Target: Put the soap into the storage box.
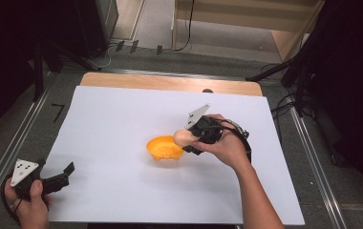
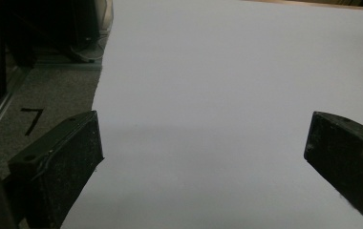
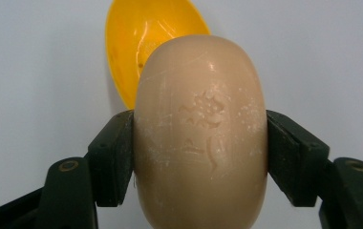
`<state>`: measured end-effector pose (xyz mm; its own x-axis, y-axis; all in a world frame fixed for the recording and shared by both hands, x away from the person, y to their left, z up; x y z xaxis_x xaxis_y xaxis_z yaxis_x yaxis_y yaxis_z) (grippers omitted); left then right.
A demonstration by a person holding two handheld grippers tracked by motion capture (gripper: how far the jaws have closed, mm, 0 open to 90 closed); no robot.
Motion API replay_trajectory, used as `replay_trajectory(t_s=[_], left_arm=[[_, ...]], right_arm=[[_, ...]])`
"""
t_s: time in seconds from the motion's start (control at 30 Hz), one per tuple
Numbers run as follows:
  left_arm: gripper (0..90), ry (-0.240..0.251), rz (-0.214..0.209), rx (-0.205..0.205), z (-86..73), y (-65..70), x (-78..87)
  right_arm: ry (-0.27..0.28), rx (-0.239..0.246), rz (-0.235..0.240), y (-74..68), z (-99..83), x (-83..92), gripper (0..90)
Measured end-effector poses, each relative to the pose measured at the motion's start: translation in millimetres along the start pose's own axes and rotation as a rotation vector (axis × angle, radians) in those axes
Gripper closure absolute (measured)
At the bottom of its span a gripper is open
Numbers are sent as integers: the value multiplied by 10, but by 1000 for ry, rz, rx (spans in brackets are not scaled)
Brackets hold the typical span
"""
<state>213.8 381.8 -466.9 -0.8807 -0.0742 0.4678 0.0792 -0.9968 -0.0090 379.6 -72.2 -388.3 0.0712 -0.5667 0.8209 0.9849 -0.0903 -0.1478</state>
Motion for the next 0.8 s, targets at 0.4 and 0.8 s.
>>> replay_trajectory(t_s=[0.4,0.8], left_arm=[[0,-1,-2,0,0,-1,-1],[0,-4,-3,5,1,-6,-2]], right_arm=[[-37,66,55,42,318,-202,329],[-99,97,106,80,465,-455,329]])
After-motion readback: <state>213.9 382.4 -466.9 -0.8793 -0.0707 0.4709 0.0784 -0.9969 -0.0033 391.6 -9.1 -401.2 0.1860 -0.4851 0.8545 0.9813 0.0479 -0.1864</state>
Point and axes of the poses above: each handheld gripper's, and its own axes: x roughly backward along the jaws, z roughly out of its top, y roughly to its right, the point moved 1 cm from there along -x, roughly forward along the jaws, and after that the axes turned 13 degrees about z, right-handed, at the moved point
